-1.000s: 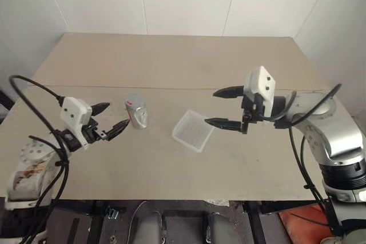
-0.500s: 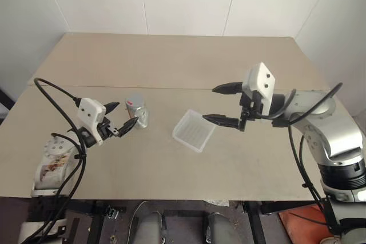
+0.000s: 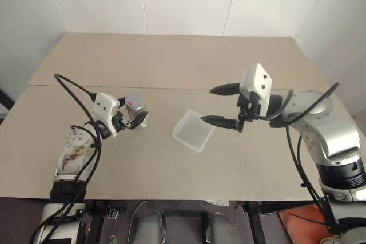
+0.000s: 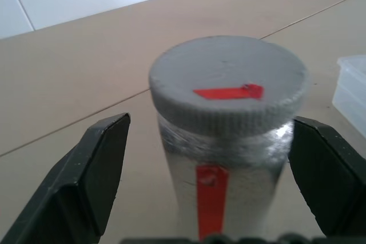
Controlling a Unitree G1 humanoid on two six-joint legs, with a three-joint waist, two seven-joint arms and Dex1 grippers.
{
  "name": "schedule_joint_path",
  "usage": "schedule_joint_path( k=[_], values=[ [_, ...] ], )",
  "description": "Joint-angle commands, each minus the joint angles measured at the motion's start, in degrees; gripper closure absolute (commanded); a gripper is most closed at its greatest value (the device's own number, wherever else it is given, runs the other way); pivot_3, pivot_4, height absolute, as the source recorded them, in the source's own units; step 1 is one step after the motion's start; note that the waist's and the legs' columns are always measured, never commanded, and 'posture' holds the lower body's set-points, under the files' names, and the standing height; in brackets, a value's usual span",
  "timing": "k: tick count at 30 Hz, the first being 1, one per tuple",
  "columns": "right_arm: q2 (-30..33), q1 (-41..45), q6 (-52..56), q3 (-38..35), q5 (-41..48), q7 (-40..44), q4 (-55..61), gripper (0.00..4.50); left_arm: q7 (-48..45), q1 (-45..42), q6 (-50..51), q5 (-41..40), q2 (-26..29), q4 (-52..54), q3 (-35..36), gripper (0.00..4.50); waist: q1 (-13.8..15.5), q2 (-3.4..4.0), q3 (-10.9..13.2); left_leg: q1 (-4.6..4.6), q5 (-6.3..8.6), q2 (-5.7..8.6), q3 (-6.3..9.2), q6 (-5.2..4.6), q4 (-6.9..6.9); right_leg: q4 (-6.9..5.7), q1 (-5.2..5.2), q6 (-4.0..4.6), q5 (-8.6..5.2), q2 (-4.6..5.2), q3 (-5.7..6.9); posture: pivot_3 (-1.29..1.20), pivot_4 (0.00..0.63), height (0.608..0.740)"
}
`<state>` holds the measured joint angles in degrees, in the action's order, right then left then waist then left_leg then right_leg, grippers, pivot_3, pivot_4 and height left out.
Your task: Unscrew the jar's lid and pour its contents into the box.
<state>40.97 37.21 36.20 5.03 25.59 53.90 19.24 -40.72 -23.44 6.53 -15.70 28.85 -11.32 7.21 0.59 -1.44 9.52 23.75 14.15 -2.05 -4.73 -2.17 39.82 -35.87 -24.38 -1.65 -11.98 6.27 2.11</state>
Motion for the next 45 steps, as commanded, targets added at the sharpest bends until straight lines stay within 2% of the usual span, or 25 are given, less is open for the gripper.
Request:
schedule_joint_path(
  k=[1,3,4,9,11,12,15,19,24,27,29,36,45],
  values=[
    [0.15,0.80,-0.27,-1.59,0.66,-0.44,2.23,0.00,0.38,-1.94,-2.78,1.07,-0.69,-1.21,-0.44,0.04,0.00,0.00,0.00,0.00,0.00,0.00,0.00,0.00,0.00,0.00,0.00,0.00,0.00,0.00,0.00,0.00,0.150,0.740],
    [0.19,0.56,-0.27,-1.63,0.60,-0.62,2.50,0.00,0.48,-2.34,-3.45,1.22,-1.04,-2.10,-0.42,0.04,0.01,0.00,0.00,0.01,0.00,0.01,0.00,0.00,0.00,0.00,0.00,-0.01,0.00,0.00,0.00,0.00,0.150,0.740],
    [0.19,0.42,-0.22,-1.73,0.67,-0.70,2.66,0.00,0.51,-2.46,-3.75,1.34,-1.20,-2.41,-0.40,0.22,0.01,0.00,0.00,0.01,0.00,0.01,0.00,0.00,0.00,0.00,0.00,-0.01,0.01,0.00,0.00,0.00,0.150,0.740],
    [0.09,0.32,-0.15,-1.68,0.64,-0.99,2.88,0.00,0.26,-2.90,-4.87,0.79,-1.88,-3.33,0.07,1.50,0.00,0.00,0.00,0.01,0.00,0.00,0.02,0.00,0.00,0.00,0.00,-0.02,0.01,0.00,0.01,0.00,0.150,0.740],
    [0.02,0.26,-0.22,-1.75,0.61,-1.15,2.87,0.00,1.34,-3.35,-5.32,0.41,-2.66,-3.37,0.78,2.24,0.00,0.00,0.00,0.01,0.00,0.00,0.02,0.00,0.00,0.00,0.00,-0.02,0.01,0.00,0.01,0.00,0.150,0.740],
    [0.02,0.18,-0.26,-1.79,0.60,-1.22,2.94,0.00,1.69,-3.47,-5.67,-0.18,-3.18,-3.10,1.31,2.47,0.00,0.00,0.00,0.01,0.00,0.00,0.02,0.00,0.01,0.00,0.00,-0.02,0.01,0.00,0.01,0.00,0.150,0.740],
    [-0.01,-0.44,-0.60,-1.85,0.55,-1.60,3.74,0.00,1.72,-3.54,-5.16,-2.15,-3.85,-0.98,2.62,2.46,0.00,-0.01,0.01,0.02,0.00,0.00,0.04,0.00,0.01,0.00,0.00,-0.02,0.01,0.01,0.01,0.00,0.150,0.740],
    [-0.10,-1.06,-0.56,-1.98,0.91,-2.12,4.80,0.00,0.53,-3.20,-2.11,-3.08,-2.12,3.76,2.28,2.46,0.00,-0.02,0.01,0.03,0.00,0.00,0.05,0.00,0.01,0.00,0.00,-0.03,0.02,0.01,0.01,0.00,0.150,0.740],
    [-4.17,4.86,2.34,-1.24,5.07,-2.03,3.93,0.00,-13.06,-7.04,10.28,-13.09,6.31,12.05,1.23,2.46,-0.62,-0.04,0.03,0.03,-0.01,-0.03,0.08,0.02,0.01,-0.06,-0.06,-0.02,0.02,-0.01,0.01,0.00,0.150,0.740],
    [-8.24,9.24,4.31,-0.38,7.39,-2.30,1.93,0.00,-21.36,-10.17,15.43,-17.87,9.62,12.28,-0.10,2.46,-0.85,-0.02,0.03,0.00,-0.03,-0.03,0.18,0.05,0.00,-0.10,-0.04,-0.03,0.01,-0.02,0.01,0.00,0.150,0.740],
    [-11.02,12.33,6.61,-0.06,8.77,-3.57,0.42,0.00,-25.67,-12.14,16.54,-18.31,10.79,11.50,-1.93,2.46,-0.96,-0.02,0.03,-0.03,-0.03,-0.01,0.23,0.04,-0.01,-0.07,0.01,-0.03,0.01,-0.02,0.02,0.00,0.150,0.740],
    [-19.90,19.57,13.02,1.34,9.86,-10.84,-2.87,0.00,-33.73,-19.02,13.73,-14.94,8.65,3.11,-7.08,2.46,-0.94,-0.02,0.03,0.05,-0.04,0.04,0.00,0.04,0.01,-0.09,-0.03,-0.03,0.01,-0.03,0.05,0.00,0.150,0.740],
    [-22.29,19.41,13.59,5.38,6.11,-14.71,-3.59,0.00,-36.35,-23.03,11.26,-12.83,5.41,-1.25,-8.34,2.46,-1.22,-0.02,0.03,0.13,-0.04,0.05,-0.01,0.04,0.01,-0.10,-0.10,-0.03,0.01,-0.03,0.06,0.00,0.150,0.740]
  ],
)
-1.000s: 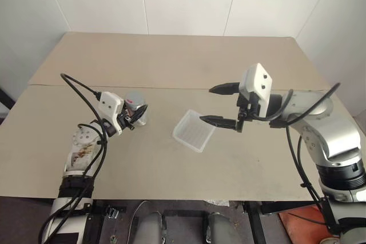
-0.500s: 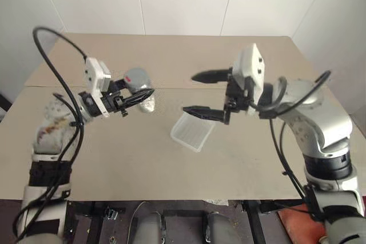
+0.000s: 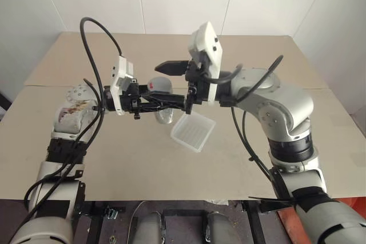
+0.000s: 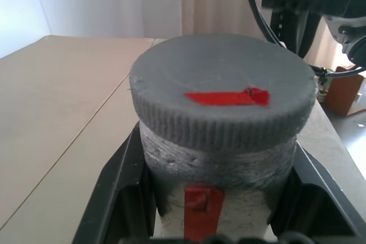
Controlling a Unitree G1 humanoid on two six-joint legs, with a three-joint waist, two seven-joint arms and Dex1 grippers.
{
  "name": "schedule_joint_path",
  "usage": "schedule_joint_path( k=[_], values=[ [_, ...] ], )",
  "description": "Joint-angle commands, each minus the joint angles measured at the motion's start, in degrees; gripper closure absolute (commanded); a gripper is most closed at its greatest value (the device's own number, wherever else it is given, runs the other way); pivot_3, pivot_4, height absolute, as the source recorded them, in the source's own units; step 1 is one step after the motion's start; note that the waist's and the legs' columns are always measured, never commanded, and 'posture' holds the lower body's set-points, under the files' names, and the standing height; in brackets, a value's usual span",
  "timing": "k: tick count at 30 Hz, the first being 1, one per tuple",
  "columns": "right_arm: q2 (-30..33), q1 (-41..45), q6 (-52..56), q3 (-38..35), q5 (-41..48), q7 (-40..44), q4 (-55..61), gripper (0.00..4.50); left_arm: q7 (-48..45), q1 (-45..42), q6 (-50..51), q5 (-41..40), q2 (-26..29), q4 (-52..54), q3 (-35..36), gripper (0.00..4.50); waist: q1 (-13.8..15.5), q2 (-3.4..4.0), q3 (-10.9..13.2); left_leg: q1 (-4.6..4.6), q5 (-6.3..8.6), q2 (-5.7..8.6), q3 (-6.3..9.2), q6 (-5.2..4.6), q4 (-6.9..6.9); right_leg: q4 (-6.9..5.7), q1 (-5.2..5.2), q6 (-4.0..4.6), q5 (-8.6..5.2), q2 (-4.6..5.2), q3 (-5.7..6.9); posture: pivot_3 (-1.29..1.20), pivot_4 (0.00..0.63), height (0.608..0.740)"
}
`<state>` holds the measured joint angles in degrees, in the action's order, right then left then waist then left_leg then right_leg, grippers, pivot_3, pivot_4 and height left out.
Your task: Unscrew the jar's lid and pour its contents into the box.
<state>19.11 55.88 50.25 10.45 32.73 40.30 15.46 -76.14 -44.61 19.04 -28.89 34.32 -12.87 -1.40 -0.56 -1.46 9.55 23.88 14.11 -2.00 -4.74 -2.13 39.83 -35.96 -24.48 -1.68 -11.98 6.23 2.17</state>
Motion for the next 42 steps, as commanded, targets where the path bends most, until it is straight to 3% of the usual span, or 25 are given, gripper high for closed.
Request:
schedule_joint_path(
  k=[1,6,9,13,18,24,29,31,36,42],
  values=[
    [-0.72,0.81,-0.49,0.17,-1.38,-1.46,-0.23,0.00,-1.06,-1.95,-1.26,0.43,-0.13,0.17,0.32,2.46,-0.13,0.00,0.00,0.00,0.00,0.00,0.00,0.00,0.00,0.00,0.00,0.00,0.00,0.00,0.00,0.00,0.150,0.740],
    [-1.82,0.90,-1.53,0.67,-3.17,-2.08,-2.51,0.00,-1.79,-1.70,-1.59,0.87,-0.07,0.45,0.71,2.46,-0.18,0.00,0.00,0.00,0.00,-0.01,0.01,0.00,0.00,-0.02,-0.02,0.00,0.00,0.00,0.00,0.00,0.150,0.740],
    [-1.97,0.73,-2.16,0.67,-3.91,-1.46,-3.23,0.56,-2.24,-0.95,-1.76,0.89,0.31,1.19,0.93,2.46,-0.18,0.00,0.00,0.01,0.00,-0.01,0.02,0.00,-0.01,-0.02,-0.03,0.00,0.00,0.00,-0.01,0.00,0.150,0.740],
    [-2.39,0.61,-2.93,0.41,-4.36,-0.80,-4.34,1.77,-2.52,-0.56,-1.84,0.96,0.56,1.50,1.16,2.46,-0.19,0.00,0.00,0.01,0.00,-0.01,0.03,0.00,0.00,-0.02,-0.03,0.00,0.00,0.00,-0.01,0.00,0.150,0.740],
    [-1.87,0.67,-4.67,-0.10,-3.33,3.57,-6.20,1.77,-4.85,-0.71,-3.51,1.03,1.36,1.29,1.14,2.46,-0.18,0.00,0.00,0.01,0.00,-0.01,0.05,0.00,0.00,-0.02,-0.03,0.00,0.00,0.00,-0.01,0.00,0.150,0.740],
    [0.00,2.99,-18.10,2.19,-0.27,31.68,-16.77,1.77,-15.14,-3.78,-2.58,-2.88,2.72,2.23,0.72,2.46,-0.19,0.01,0.01,0.02,0.00,0.00,0.02,-0.01,0.00,0.02,0.00,-0.01,0.00,-0.01,0.00,0.00,0.150,0.740],
    [-3.60,10.06,-27.70,5.67,-5.26,42.56,-30.61,1.77,-16.36,-3.43,-1.35,-9.40,5.45,7.11,-2.90,2.46,-0.94,0.04,0.04,-0.02,0.00,-0.07,0.13,0.00,-0.02,-0.08,-0.10,0.00,0.00,-0.09,-0.08,0.00,0.150,0.740],
    [-4.64,11.28,-29.64,5.23,-6.32,43.22,-33.75,1.77,-16.36,-3.44,-1.61,-9.35,5.19,6.83,-2.73,2.46,-0.86,0.04,0.04,-0.03,0.00,-0.09,0.24,0.00,-0.03,-0.12,-0.10,0.00,-0.01,-0.10,-0.08,0.00,0.150,0.740],
    [-4.44,9.77,-27.62,2.43,-8.68,36.44,-31.85,0.14,-16.36,-2.57,-2.76,-6.81,5.30,3.81,-1.61,2.46,-0.20,0.05,0.05,0.02,0.00,-0.07,0.14,0.01,-0.01,-0.14,-0.11,0.00,0.00,-0.09,-0.06,0.00,0.150,0.740],
    [-1.95,0.75,-19.98,-2.73,-8.78,20.68,-15.30,0.04,-14.13,-1.05,-7.70,-0.78,5.52,-3.02,-0.25,2.46,0.23,0.05,0.05,0.20,-0.02,-0.04,0.05,0.03,0.05,-0.15,-0.16,-0.01,0.01,-0.06,0.04,0.00,0.150,0.740]
  ],
)
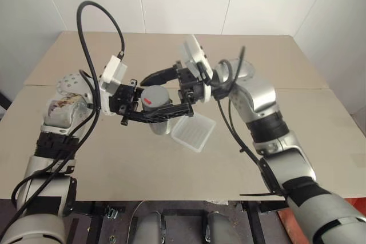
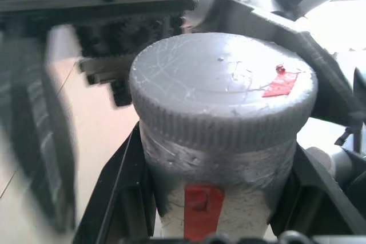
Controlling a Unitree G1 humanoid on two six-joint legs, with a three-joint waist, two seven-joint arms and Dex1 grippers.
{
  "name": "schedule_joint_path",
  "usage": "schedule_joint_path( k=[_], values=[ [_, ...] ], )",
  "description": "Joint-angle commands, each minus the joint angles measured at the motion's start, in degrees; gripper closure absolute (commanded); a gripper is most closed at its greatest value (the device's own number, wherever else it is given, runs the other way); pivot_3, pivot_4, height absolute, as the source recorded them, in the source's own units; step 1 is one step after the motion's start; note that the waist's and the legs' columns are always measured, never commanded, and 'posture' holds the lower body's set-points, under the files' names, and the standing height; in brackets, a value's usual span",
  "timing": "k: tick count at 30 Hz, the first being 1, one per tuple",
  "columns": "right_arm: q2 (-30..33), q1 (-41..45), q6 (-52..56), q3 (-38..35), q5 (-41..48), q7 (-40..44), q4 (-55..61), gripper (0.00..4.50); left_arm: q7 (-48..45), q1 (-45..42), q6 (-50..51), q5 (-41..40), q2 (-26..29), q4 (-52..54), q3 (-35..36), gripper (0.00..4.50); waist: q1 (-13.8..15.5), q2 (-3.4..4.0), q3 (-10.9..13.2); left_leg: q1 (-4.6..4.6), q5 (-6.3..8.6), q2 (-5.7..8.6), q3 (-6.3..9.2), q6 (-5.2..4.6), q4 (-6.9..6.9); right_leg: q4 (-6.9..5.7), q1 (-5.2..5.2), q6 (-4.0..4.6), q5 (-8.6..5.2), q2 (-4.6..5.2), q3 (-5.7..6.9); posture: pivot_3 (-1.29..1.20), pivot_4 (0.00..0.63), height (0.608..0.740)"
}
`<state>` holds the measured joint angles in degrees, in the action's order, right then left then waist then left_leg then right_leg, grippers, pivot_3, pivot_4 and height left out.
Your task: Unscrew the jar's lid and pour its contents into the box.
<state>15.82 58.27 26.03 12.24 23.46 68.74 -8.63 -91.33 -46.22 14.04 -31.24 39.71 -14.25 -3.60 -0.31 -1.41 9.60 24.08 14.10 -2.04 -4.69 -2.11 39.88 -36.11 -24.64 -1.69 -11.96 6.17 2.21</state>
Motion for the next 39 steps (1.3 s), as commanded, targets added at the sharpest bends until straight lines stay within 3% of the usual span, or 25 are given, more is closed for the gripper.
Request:
schedule_joint_path(
  k=[1,9,20,39],
  values=[
    [1.66,-3.21,6.03,-5.22,1.31,-9.91,12.30,0.04,1.70,0.98,-2.92,1.84,-0.01,-2.07,2.34,2.46,-0.09,0.00,0.00,0.07,-0.02,-0.01,0.00,0.04,0.00,-0.04,-0.09,0.00,0.00,0.00,0.00,0.00,0.150,0.740],
    [-1.18,-6.78,15.12,-3.03,3.41,-20.99,25.44,0.04,4.29,1.90,-4.24,3.69,-1.96,-4.00,3.02,2.46,-0.69,0.00,0.00,0.24,-0.08,-0.02,-0.03,0.13,-0.03,-0.10,-0.41,0.01,0.01,-0.01,-0.05,0.00,0.150,0.740],
    [-3.97,-2.93,15.90,1.33,-2.61,-28.21,17.64,0.04,6.61,2.19,-4.09,3.99,-2.74,-2.41,3.94,2.46,-0.45,0.00,0.00,0.27,-0.09,0.00,-0.02,0.13,-0.02,-0.07,-0.40,0.01,0.01,-0.02,-0.04,0.00,0.150,0.740],
    [5.62,-4.77,14.12,-5.46,-3.94,-29.53,11.41,0.04,5.15,5.27,-1.29,1.83,3.65,2.51,7.53,2.46,-0.05,-0.01,0.00,0.27,-0.09,-0.01,-0.01,0.12,-0.02,-0.04,-0.36,0.01,0.01,-0.01,-0.01,0.00,0.150,0.740]
  ],
)
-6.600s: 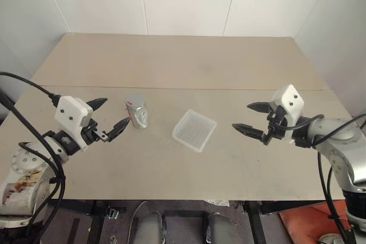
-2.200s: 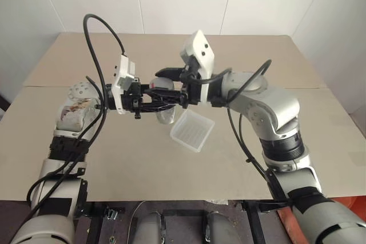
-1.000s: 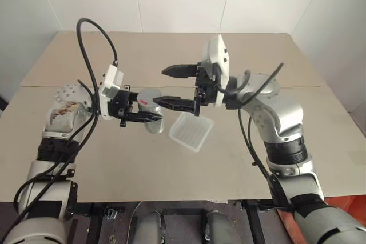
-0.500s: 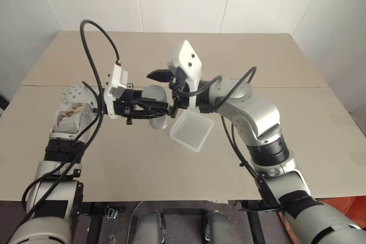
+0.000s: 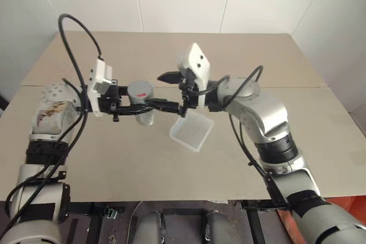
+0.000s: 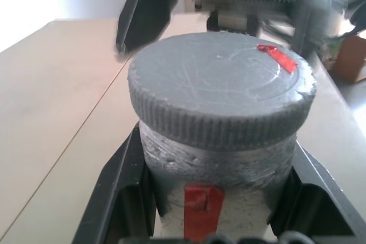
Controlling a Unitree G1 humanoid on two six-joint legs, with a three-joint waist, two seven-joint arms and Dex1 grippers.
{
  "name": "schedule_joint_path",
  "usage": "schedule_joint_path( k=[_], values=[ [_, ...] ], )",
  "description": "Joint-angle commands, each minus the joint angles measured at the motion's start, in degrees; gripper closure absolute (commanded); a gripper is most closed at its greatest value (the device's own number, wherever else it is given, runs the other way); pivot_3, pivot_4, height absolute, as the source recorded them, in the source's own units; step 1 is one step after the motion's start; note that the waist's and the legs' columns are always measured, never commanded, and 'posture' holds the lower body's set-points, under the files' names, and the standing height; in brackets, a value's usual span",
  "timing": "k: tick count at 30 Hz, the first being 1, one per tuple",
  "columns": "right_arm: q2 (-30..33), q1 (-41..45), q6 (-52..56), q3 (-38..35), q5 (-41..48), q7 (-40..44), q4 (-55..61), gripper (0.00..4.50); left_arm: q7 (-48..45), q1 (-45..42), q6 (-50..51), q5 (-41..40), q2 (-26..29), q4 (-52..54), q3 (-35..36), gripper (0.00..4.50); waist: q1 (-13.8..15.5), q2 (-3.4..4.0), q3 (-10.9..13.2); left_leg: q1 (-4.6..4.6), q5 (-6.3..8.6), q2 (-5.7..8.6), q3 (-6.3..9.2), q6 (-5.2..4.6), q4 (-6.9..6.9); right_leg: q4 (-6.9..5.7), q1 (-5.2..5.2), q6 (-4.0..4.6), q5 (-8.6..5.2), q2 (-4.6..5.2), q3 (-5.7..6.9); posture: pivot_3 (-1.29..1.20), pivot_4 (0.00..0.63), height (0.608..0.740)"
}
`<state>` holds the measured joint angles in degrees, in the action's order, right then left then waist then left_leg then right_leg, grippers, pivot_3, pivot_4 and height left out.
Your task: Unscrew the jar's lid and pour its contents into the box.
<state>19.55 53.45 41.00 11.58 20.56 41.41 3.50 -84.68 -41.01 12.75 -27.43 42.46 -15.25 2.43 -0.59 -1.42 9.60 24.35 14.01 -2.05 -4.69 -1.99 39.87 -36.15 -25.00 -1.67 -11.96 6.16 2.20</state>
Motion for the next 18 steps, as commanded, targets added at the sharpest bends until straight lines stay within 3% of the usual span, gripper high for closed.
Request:
schedule_joint_path(
  k=[1,10,18],
  values=[
    [2.23,-0.07,-0.76,-5.57,-0.74,-2.55,-0.70,0.04,-1.50,0.37,0.23,-2.04,1.08,3.83,1.64,2.46,0.36,0.00,0.00,0.01,0.00,0.01,-0.01,0.00,0.00,0.03,0.00,0.00,0.00,0.01,0.01,0.00,0.150,0.740],
    [3.33,-3.03,0.95,-7.87,4.64,0.79,8.18,0.04,0.97,0.71,0.28,-1.25,-1.41,3.01,0.68,2.46,-0.35,0.00,0.00,0.01,0.00,-0.02,-0.04,0.00,-0.05,-0.01,-0.07,0.00,0.00,-0.01,-0.05,0.00,0.150,0.740],
    [-2.15,-0.47,5.69,-4.43,9.45,-1.29,15.99,0.04,1.97,-2.55,-0.12,-0.25,-6.44,-0.33,-1.39,2.46,-0.21,0.00,0.00,-0.01,-0.01,-0.01,-0.01,0.00,0.00,-0.06,-0.05,0.00,0.00,-0.01,-0.04,0.00,0.150,0.740]
  ],
)
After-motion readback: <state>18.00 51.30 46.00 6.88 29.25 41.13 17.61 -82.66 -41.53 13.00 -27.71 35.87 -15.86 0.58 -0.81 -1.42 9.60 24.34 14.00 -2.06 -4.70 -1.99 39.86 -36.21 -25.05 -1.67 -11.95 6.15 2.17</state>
